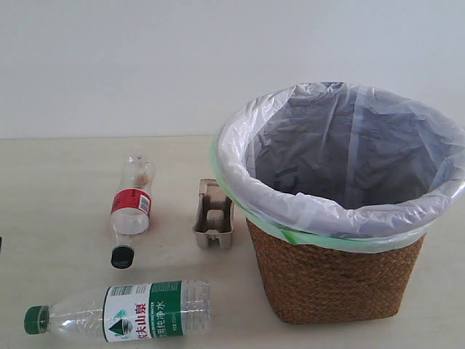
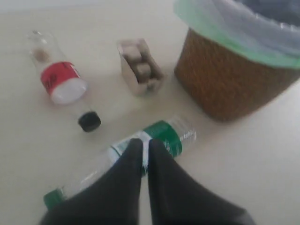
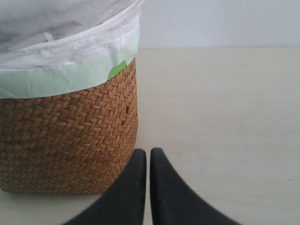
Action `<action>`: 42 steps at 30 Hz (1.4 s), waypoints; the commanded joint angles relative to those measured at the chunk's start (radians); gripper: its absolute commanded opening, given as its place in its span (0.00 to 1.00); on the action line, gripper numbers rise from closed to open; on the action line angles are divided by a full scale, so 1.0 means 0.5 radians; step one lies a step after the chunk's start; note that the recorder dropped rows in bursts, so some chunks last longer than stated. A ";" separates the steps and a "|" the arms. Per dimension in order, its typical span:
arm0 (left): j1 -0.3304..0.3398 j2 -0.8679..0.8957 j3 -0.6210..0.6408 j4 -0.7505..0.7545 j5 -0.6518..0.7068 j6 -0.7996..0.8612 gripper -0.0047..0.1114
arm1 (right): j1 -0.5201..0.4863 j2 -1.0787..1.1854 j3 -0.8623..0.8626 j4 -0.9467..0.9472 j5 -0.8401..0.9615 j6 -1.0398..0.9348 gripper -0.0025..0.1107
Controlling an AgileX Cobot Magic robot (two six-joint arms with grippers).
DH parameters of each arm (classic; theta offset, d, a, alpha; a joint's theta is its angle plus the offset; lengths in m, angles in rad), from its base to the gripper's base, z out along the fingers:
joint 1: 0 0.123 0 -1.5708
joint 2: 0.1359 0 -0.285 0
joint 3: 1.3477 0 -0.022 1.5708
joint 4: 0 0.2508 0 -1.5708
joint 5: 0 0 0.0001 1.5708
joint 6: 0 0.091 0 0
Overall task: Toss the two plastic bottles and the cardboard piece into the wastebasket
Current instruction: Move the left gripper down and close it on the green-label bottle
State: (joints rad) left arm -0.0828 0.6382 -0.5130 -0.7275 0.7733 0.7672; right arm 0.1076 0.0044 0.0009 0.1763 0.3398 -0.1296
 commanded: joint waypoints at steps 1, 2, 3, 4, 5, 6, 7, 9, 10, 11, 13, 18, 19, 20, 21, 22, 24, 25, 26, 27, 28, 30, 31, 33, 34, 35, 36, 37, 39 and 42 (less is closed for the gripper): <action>-0.011 0.388 -0.215 0.139 0.350 0.378 0.07 | -0.010 -0.009 -0.002 -0.010 -0.011 -0.008 0.02; -0.015 0.475 -0.238 0.153 0.399 0.445 0.07 | -0.010 -0.009 -0.002 -0.010 -0.011 -0.008 0.02; -0.015 0.561 -0.264 0.169 0.466 0.552 0.07 | -0.010 -0.009 -0.002 -0.010 -0.011 -0.008 0.02; -0.015 0.625 -0.283 0.209 0.493 0.638 0.07 | -0.010 -0.009 -0.002 -0.010 -0.011 -0.008 0.02; -0.015 0.702 -0.294 0.271 0.501 0.708 0.07 | -0.010 -0.009 -0.002 -0.010 -0.011 -0.008 0.02; -0.015 0.775 -0.303 0.338 0.485 0.758 0.07 | -0.010 -0.009 -0.002 -0.010 -0.011 -0.008 0.02; -0.015 0.842 -0.303 0.391 0.454 0.784 0.07 | -0.010 -0.009 -0.002 -0.010 -0.011 -0.008 0.02; -0.019 0.951 -0.303 0.488 0.368 0.784 0.07 | -0.010 -0.009 -0.002 -0.010 -0.011 -0.008 0.02; -0.024 1.005 -0.303 0.494 0.337 0.791 0.07 | -0.010 -0.009 -0.002 -0.010 -0.011 -0.008 0.02; -0.024 1.055 -0.303 0.494 0.336 0.828 0.07 | -0.010 -0.009 -0.002 -0.010 -0.011 -0.008 0.02; -0.024 1.132 -0.323 0.494 0.343 0.925 0.07 | -0.010 -0.009 -0.002 -0.010 -0.011 -0.008 0.02; -0.181 1.255 -0.405 0.558 0.347 0.941 0.07 | -0.010 -0.009 -0.002 -0.010 -0.011 -0.008 0.02; -0.237 1.273 -0.422 0.596 0.347 0.952 0.07 | -0.010 -0.009 -0.002 -0.010 -0.011 -0.008 0.02; -0.298 1.287 -0.436 0.637 0.347 0.966 0.07 | -0.010 -0.009 -0.002 -0.010 -0.011 -0.008 0.02; -0.347 1.296 -0.453 0.675 0.347 0.966 0.07 | -0.010 -0.009 -0.002 -0.010 -0.011 -0.008 0.02; -0.406 1.305 -0.462 0.732 0.347 0.966 0.07 | -0.010 -0.009 -0.002 -0.010 -0.011 -0.008 0.02; -0.503 1.324 -0.466 0.839 0.330 0.957 0.07 | -0.010 -0.009 -0.002 -0.010 -0.011 -0.008 0.02; -0.550 1.334 -0.466 0.874 0.330 0.938 0.07 | -0.010 -0.009 -0.002 -0.010 -0.011 -0.008 0.02; -0.591 1.352 -0.470 0.906 0.321 0.925 0.07 | -0.010 -0.009 -0.002 -0.010 -0.011 -0.008 0.02; -0.627 1.366 -0.475 0.921 0.321 0.905 0.07 | -0.010 -0.009 -0.002 -0.010 -0.011 -0.008 0.02; -0.656 1.381 -0.483 0.911 0.310 0.887 0.07 | -0.010 -0.009 -0.002 -0.010 -0.011 -0.008 0.02; -0.691 1.391 -0.483 0.881 0.258 0.887 0.07 | -0.010 -0.009 -0.002 -0.010 -0.011 -0.008 0.02; -0.695 1.391 -0.483 0.868 0.238 0.887 0.07 | -0.010 -0.009 -0.002 -0.010 -0.011 -0.008 0.02; -0.695 1.391 -0.483 0.833 0.213 0.882 0.07 | -0.010 -0.009 -0.002 -0.010 -0.011 -0.008 0.02; -0.695 1.391 -0.483 0.811 0.175 0.822 0.07 | -0.010 -0.009 -0.002 -0.010 -0.011 -0.008 0.02; -0.695 1.391 -0.483 0.793 0.116 0.702 0.07 | -0.010 -0.009 -0.002 -0.010 -0.011 -0.008 0.02; -0.695 1.391 -0.483 0.790 0.044 0.650 0.07 | -0.010 -0.009 -0.002 -0.010 -0.011 -0.008 0.02; -0.695 1.391 -0.483 0.790 0.017 0.640 0.07 | -0.010 -0.009 -0.002 -0.010 -0.011 -0.008 0.02; -0.695 1.394 -0.483 0.790 -0.035 0.640 0.07 | -0.010 -0.009 -0.002 -0.010 -0.011 -0.008 0.02; -0.695 1.394 -0.483 0.809 -0.070 0.619 0.07 | -0.010 -0.009 -0.002 -0.010 -0.011 -0.008 0.02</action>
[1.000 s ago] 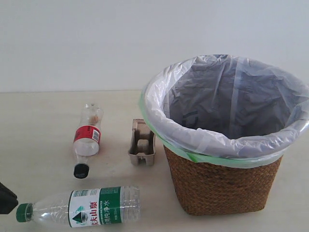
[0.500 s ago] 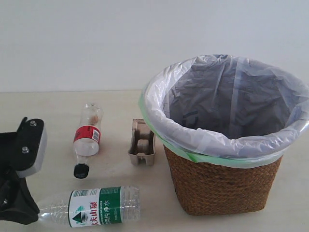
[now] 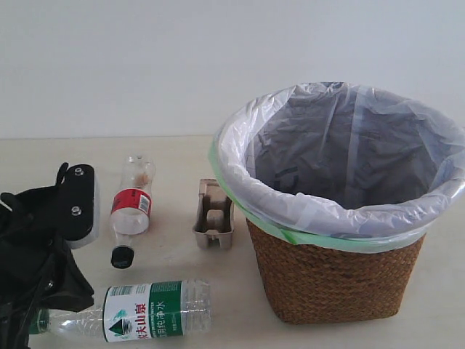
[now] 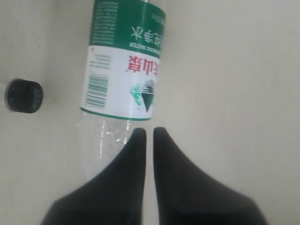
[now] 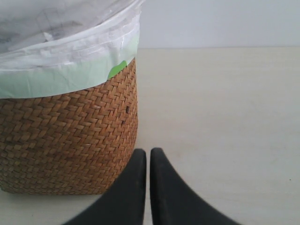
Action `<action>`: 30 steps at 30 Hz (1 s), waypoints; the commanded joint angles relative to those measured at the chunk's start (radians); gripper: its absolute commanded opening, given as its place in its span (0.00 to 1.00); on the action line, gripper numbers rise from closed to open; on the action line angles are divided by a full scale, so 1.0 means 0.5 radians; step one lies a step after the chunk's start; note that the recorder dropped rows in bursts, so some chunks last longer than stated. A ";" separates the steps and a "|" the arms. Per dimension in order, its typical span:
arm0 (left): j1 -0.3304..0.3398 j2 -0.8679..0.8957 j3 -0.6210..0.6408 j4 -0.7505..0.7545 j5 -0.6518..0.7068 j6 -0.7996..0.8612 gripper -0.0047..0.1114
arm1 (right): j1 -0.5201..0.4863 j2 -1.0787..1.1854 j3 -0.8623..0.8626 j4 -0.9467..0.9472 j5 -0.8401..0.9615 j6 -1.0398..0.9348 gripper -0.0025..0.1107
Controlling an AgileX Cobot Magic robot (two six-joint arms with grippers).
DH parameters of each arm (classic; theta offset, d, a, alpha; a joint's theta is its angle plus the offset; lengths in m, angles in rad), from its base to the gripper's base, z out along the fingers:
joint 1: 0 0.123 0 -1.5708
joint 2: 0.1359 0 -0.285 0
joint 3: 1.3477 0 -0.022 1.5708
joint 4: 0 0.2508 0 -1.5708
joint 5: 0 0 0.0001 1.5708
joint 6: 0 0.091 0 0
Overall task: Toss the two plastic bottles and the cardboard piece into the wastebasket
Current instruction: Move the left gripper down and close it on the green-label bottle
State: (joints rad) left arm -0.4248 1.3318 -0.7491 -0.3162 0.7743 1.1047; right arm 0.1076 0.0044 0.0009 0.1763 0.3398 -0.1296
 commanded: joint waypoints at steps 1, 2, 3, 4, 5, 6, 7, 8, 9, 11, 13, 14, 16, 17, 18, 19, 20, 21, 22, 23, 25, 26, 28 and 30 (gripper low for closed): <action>-0.011 0.007 -0.011 0.014 -0.061 -0.056 0.07 | -0.010 -0.009 -0.002 -0.010 -0.011 -0.008 0.02; -0.011 0.007 -0.011 0.050 -0.045 -0.077 0.09 | -0.010 -0.009 -0.002 -0.010 -0.011 -0.008 0.02; -0.011 0.007 -0.011 0.088 -0.045 -0.105 0.13 | -0.010 -0.009 -0.002 -0.010 -0.011 -0.008 0.02; -0.011 0.007 -0.011 0.114 -0.048 -0.134 0.18 | -0.010 -0.009 -0.002 -0.010 -0.011 -0.008 0.02; -0.011 0.007 -0.011 0.134 -0.065 -0.167 0.25 | -0.010 -0.009 -0.002 -0.010 -0.011 -0.008 0.02; -0.011 0.007 -0.011 0.134 -0.081 -0.191 0.33 | -0.010 -0.009 -0.002 -0.010 -0.011 -0.008 0.02; -0.011 0.007 -0.011 0.134 -0.114 -0.214 0.41 | -0.010 -0.009 -0.002 -0.010 -0.011 -0.008 0.02; -0.011 0.007 -0.011 0.134 -0.146 -0.250 0.52 | -0.010 -0.009 -0.002 -0.010 -0.011 -0.008 0.02; -0.011 0.007 -0.011 0.134 -0.184 -0.267 0.58 | -0.010 -0.009 -0.002 -0.010 -0.011 -0.008 0.02; -0.011 0.018 -0.011 0.134 -0.225 -0.260 0.63 | -0.010 -0.009 -0.002 -0.010 -0.011 -0.008 0.02; -0.011 0.053 -0.011 0.141 -0.226 -0.198 0.59 | -0.010 -0.009 -0.002 -0.010 -0.011 -0.008 0.02; -0.011 0.080 -0.011 0.143 -0.210 -0.147 0.55 | -0.010 -0.009 -0.002 -0.010 -0.011 -0.008 0.02; -0.011 0.141 -0.011 0.146 -0.197 -0.068 0.50 | -0.010 -0.009 -0.002 -0.010 -0.011 -0.008 0.02; -0.011 0.185 -0.011 0.146 -0.197 -0.029 0.50 | -0.010 -0.009 -0.002 -0.010 -0.011 -0.008 0.02; -0.011 0.215 -0.011 0.146 -0.204 -0.025 0.51 | -0.010 -0.009 -0.002 -0.010 -0.011 -0.008 0.02; -0.011 0.253 -0.011 0.146 -0.215 -0.025 0.53 | -0.010 -0.009 -0.002 -0.010 -0.011 -0.008 0.02; -0.011 0.292 -0.011 0.148 -0.232 -0.025 0.55 | -0.010 -0.009 -0.002 -0.010 -0.011 -0.008 0.02; -0.011 0.321 -0.011 0.153 -0.239 -0.025 0.56 | -0.010 -0.009 -0.002 -0.010 -0.011 -0.008 0.02; -0.011 0.356 -0.011 0.153 -0.255 -0.025 0.56 | -0.010 -0.009 -0.002 -0.010 -0.011 -0.008 0.02; -0.011 0.388 -0.011 0.153 -0.271 -0.025 0.56 | -0.010 -0.009 -0.002 -0.010 -0.011 -0.008 0.02; -0.011 0.434 -0.011 0.153 -0.292 -0.025 0.56 | -0.010 -0.009 -0.002 -0.010 -0.011 -0.008 0.02; -0.011 0.447 -0.011 0.158 -0.295 -0.025 0.56 | -0.010 -0.009 -0.002 -0.010 -0.011 -0.008 0.02; -0.011 0.468 -0.011 0.199 -0.299 -0.025 0.56 | -0.010 -0.009 -0.002 -0.010 -0.011 -0.008 0.02; -0.011 0.477 -0.011 0.249 -0.304 -0.025 0.56 | -0.010 -0.009 -0.002 -0.010 -0.011 -0.008 0.02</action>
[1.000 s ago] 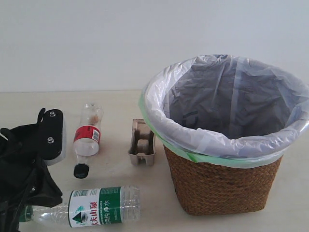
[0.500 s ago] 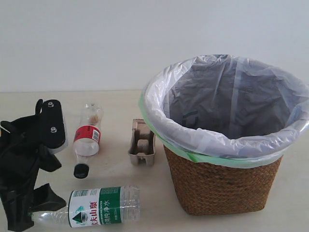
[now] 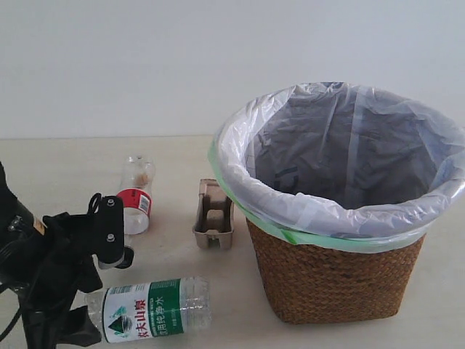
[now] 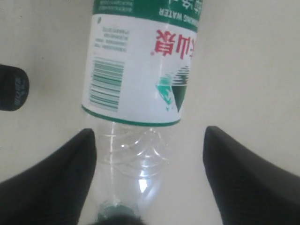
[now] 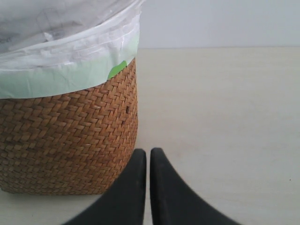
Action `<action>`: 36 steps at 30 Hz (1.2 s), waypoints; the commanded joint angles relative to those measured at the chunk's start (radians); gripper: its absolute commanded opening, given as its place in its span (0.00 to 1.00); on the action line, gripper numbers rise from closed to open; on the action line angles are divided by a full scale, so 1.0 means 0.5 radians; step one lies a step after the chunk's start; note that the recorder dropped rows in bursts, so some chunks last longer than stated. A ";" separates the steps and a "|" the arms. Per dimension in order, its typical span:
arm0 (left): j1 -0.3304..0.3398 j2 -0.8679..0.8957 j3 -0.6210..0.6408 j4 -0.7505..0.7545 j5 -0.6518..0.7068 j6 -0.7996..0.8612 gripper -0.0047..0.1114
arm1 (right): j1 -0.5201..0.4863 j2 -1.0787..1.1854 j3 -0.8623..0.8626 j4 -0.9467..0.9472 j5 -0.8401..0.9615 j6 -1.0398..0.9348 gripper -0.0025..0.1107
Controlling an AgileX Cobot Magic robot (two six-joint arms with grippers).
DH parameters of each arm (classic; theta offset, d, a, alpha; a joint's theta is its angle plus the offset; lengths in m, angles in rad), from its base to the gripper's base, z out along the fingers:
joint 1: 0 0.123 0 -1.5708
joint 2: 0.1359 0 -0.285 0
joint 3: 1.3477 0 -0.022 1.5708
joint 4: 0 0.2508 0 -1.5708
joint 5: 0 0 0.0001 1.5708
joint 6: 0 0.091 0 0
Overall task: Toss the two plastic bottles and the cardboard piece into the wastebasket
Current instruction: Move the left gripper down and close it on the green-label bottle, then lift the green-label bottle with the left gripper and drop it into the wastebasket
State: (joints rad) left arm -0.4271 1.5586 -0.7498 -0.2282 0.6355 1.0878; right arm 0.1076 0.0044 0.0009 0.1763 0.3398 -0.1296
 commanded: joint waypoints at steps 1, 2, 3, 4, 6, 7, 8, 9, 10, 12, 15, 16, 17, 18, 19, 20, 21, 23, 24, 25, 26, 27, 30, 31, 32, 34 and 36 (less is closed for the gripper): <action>-0.007 0.028 -0.009 0.095 -0.033 0.009 0.56 | -0.010 -0.009 -0.002 -0.010 -0.011 -0.008 0.02; -0.007 0.033 -0.009 0.124 -0.035 0.009 0.56 | -0.010 -0.009 -0.002 -0.010 -0.011 -0.008 0.02; -0.007 0.038 -0.009 0.152 -0.037 0.009 0.56 | -0.010 -0.009 -0.002 -0.010 -0.011 -0.008 0.02; -0.007 0.041 -0.009 0.171 -0.037 0.009 0.56 | -0.010 -0.009 -0.002 -0.010 -0.011 -0.008 0.02; -0.007 0.046 -0.009 0.181 -0.073 0.009 0.56 | -0.010 -0.009 -0.002 -0.010 -0.011 -0.008 0.02; -0.007 0.046 -0.009 0.172 -0.090 0.009 0.56 | -0.010 -0.009 -0.002 -0.010 -0.011 -0.008 0.02; -0.007 0.046 -0.009 0.156 -0.112 0.009 0.56 | -0.010 -0.009 -0.002 -0.010 -0.011 -0.008 0.02; -0.007 0.046 -0.009 0.134 -0.116 0.009 0.56 | -0.010 -0.009 -0.002 -0.010 -0.011 -0.008 0.02; -0.007 0.046 -0.009 0.128 -0.121 0.009 0.56 | -0.010 -0.009 -0.002 -0.010 -0.011 -0.008 0.02; -0.007 0.046 -0.009 0.123 -0.127 0.009 0.56 | -0.010 -0.009 -0.002 -0.010 -0.011 -0.008 0.02; -0.007 0.046 -0.009 0.035 -0.127 -0.009 0.56 | -0.010 -0.009 -0.002 -0.010 -0.011 -0.008 0.02; -0.007 0.046 -0.009 0.014 -0.127 -0.009 0.57 | -0.010 -0.009 -0.002 -0.010 -0.011 -0.008 0.02; -0.007 0.046 -0.009 -0.003 -0.127 -0.009 0.58 | -0.010 -0.009 -0.002 -0.010 -0.011 -0.008 0.02; -0.007 0.046 -0.009 -0.020 -0.127 -0.009 0.59 | -0.010 -0.009 -0.002 -0.010 -0.011 -0.008 0.02; -0.007 0.046 -0.009 -0.040 -0.127 -0.009 0.60 | -0.010 -0.009 -0.002 -0.010 -0.011 -0.008 0.02; -0.007 0.046 -0.009 -0.052 -0.127 -0.009 0.61 | -0.010 -0.009 -0.002 -0.010 -0.011 -0.008 0.02; -0.007 0.046 -0.009 -0.052 -0.127 -0.009 0.62 | -0.010 -0.009 -0.002 -0.010 -0.011 -0.008 0.02; -0.007 0.052 -0.009 -0.052 -0.127 -0.009 0.62 | -0.010 -0.009 -0.002 -0.010 -0.011 -0.008 0.02; -0.007 0.066 -0.009 -0.056 -0.123 -0.009 0.62 | -0.010 -0.009 -0.002 -0.010 -0.011 -0.008 0.02; -0.007 0.081 -0.009 -0.062 -0.119 -0.009 0.62 | -0.010 -0.009 -0.002 -0.010 -0.011 -0.008 0.02; -0.007 0.102 -0.009 -0.084 -0.119 -0.009 0.62 | -0.010 -0.009 -0.002 -0.010 -0.011 -0.008 0.02; -0.007 0.124 -0.009 -0.097 -0.124 -0.009 0.62 | -0.010 -0.009 -0.002 -0.010 -0.011 -0.008 0.02; -0.031 0.194 -0.009 -0.089 -0.127 -0.009 0.62 | -0.010 -0.009 -0.002 -0.010 -0.011 -0.008 0.02; -0.044 0.218 -0.009 -0.088 -0.137 -0.005 0.62 | -0.010 -0.009 -0.002 -0.010 -0.011 -0.008 0.02; -0.054 0.238 -0.009 -0.088 -0.142 -0.005 0.61 | -0.010 -0.009 -0.002 -0.010 -0.011 -0.008 0.02; -0.068 0.286 -0.009 -0.088 -0.173 -0.005 0.61 | -0.010 -0.009 -0.002 -0.010 -0.011 -0.008 0.02; -0.072 0.327 -0.009 -0.088 -0.201 -0.005 0.61 | -0.010 -0.009 -0.002 -0.010 -0.011 -0.008 0.02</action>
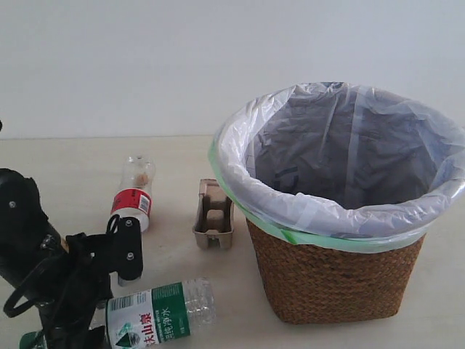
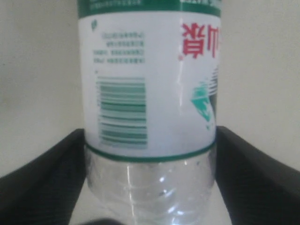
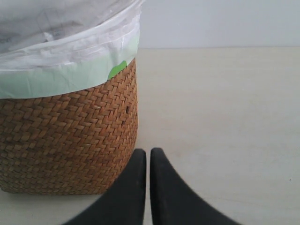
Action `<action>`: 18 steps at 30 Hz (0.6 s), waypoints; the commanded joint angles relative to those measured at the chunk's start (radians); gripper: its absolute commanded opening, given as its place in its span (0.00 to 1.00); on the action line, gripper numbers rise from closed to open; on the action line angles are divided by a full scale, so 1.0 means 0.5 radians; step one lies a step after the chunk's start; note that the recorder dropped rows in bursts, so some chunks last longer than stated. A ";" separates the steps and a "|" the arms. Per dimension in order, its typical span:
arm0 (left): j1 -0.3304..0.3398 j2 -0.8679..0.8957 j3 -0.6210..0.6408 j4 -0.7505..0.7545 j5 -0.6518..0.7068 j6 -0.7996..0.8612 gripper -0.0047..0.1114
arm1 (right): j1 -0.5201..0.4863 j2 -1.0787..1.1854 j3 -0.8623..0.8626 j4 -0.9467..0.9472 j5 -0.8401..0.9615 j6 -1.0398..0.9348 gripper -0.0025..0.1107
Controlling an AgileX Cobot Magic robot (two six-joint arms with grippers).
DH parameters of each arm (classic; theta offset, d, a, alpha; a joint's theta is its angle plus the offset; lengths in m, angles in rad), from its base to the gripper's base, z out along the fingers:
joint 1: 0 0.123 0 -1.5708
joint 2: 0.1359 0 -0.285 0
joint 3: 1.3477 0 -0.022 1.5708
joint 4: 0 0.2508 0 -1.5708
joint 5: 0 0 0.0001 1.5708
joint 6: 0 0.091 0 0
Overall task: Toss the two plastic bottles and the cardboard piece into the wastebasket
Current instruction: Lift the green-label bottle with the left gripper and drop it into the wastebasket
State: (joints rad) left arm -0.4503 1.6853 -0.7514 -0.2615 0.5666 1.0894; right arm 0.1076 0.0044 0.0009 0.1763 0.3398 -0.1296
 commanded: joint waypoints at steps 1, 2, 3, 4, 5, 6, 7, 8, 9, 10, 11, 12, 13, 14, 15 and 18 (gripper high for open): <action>-0.026 0.092 -0.006 -0.022 -0.074 -0.009 0.61 | -0.010 -0.009 -0.002 -0.010 -0.011 -0.008 0.02; -0.026 0.100 -0.006 -0.022 -0.077 -0.009 0.61 | -0.010 -0.009 -0.002 -0.010 -0.011 -0.008 0.02; -0.026 0.111 -0.006 -0.022 -0.077 -0.009 0.61 | -0.010 -0.009 -0.002 -0.010 -0.011 -0.008 0.02; -0.026 0.120 -0.006 -0.022 -0.077 -0.009 0.60 | -0.010 -0.009 -0.002 -0.010 -0.011 -0.008 0.02; -0.026 0.124 -0.006 -0.022 -0.077 -0.009 0.60 | -0.010 -0.009 -0.002 -0.010 -0.011 -0.008 0.02; -0.026 0.132 -0.006 -0.022 -0.077 -0.009 0.58 | -0.010 -0.009 -0.002 -0.010 -0.011 -0.008 0.02; -0.026 0.135 -0.006 -0.022 -0.077 -0.009 0.55 | -0.010 -0.009 -0.002 -0.010 -0.011 -0.008 0.02; -0.026 0.136 -0.006 -0.022 -0.077 -0.009 0.53 | -0.010 -0.009 -0.002 -0.010 -0.011 -0.008 0.02; -0.026 0.136 -0.006 -0.022 -0.077 -0.009 0.49 | -0.010 -0.009 -0.002 -0.010 -0.011 -0.008 0.02; -0.026 0.136 -0.006 -0.022 -0.077 -0.009 0.45 | -0.010 -0.009 -0.002 -0.010 -0.011 -0.008 0.02; -0.026 0.136 -0.006 -0.022 -0.069 -0.028 0.39 | -0.010 -0.009 -0.002 -0.010 -0.011 -0.008 0.02; -0.026 0.136 -0.006 -0.022 -0.039 -0.056 0.29 | -0.010 -0.009 -0.002 -0.010 -0.011 -0.008 0.02; -0.026 0.136 -0.006 -0.025 0.019 -0.092 0.15 | -0.010 -0.009 -0.002 -0.010 -0.011 -0.008 0.02; -0.026 0.136 -0.010 -0.025 0.054 -0.117 0.09 | -0.010 -0.009 -0.002 -0.010 -0.011 -0.008 0.02; -0.026 0.131 -0.022 -0.053 0.150 -0.159 0.07 | -0.010 -0.009 -0.002 -0.010 -0.011 -0.008 0.02; -0.026 0.041 -0.085 -0.089 0.356 -0.554 0.07 | -0.010 -0.009 -0.002 -0.010 -0.011 -0.008 0.02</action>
State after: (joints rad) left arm -0.4583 1.7440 -0.7739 -0.2938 0.6811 0.9231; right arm 0.1076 0.0044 0.0009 0.1763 0.3398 -0.1296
